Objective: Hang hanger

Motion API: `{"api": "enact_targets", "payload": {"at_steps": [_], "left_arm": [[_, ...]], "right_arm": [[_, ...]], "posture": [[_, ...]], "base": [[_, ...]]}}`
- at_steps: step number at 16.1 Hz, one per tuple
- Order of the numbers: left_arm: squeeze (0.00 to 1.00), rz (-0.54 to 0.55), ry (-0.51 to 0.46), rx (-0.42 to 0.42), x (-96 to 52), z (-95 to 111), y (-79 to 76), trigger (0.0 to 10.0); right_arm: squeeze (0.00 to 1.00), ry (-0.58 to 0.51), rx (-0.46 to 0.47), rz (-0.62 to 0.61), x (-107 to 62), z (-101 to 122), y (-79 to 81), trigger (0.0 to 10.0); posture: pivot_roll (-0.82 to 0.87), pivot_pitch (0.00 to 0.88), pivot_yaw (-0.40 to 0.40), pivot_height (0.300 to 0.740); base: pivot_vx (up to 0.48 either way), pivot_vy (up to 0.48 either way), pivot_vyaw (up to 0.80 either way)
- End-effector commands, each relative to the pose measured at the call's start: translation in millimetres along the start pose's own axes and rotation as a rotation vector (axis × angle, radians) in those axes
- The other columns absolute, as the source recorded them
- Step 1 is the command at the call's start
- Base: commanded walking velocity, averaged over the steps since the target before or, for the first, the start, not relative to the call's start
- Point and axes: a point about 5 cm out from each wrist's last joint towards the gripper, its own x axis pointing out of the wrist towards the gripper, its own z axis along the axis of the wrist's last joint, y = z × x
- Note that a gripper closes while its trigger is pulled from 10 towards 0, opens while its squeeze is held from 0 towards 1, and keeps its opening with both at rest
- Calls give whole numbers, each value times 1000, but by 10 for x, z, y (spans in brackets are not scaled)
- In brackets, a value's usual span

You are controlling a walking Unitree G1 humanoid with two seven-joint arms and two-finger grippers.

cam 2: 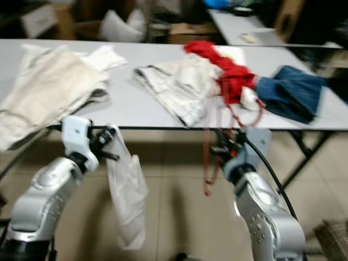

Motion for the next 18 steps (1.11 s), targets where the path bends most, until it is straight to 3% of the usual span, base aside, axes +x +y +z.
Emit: {"api": "enact_targets", "payload": {"at_steps": [1, 3, 4, 7, 9, 12, 18], "left_arm": [[0, -7, -44, -19, 27, 125, 9, 10000], [0, -17, -65, -31, 89, 227, 43, 10000], [0, -26, -84, -42, 124, 292, 40, 10000], [0, -80, -119, -43, 192, 423, -70, 10000], [0, -109, -129, -41, 239, 473, -112, 10000], [0, -121, -134, -31, 321, 519, -111, 10000], [0, 10, -161, 34, 427, 748, 185, 10000]], "right_arm": [[0, -45, 13, 73, 16, 135, 92, 10000], [0, -105, 42, 200, 82, 326, 272, 10000], [0, -84, -18, 249, 106, 355, 330, 10000], [0, -17, -107, 260, 115, 317, 273, 10000], [0, 11, -115, 260, 142, 301, 217, 10000], [0, 46, -148, 286, 142, 285, 195, 10000], [0, 84, -246, 412, 150, 321, 151, 10000]], "posture": [[-1, 0, 10, 740], [-12, 0, 20, 740], [-11, 0, 19, 740], [3, 0, 19, 740], [-13, 0, 29, 740], [-23, 0, 47, 740], [-4, 0, 39, 740]], "base": [[0, 0, 0], [0, 0, 0], [274, 0, 0], [299, 0, 0], [309, 0, 0], [314, 0, -667], [317, 0, -85]]}}
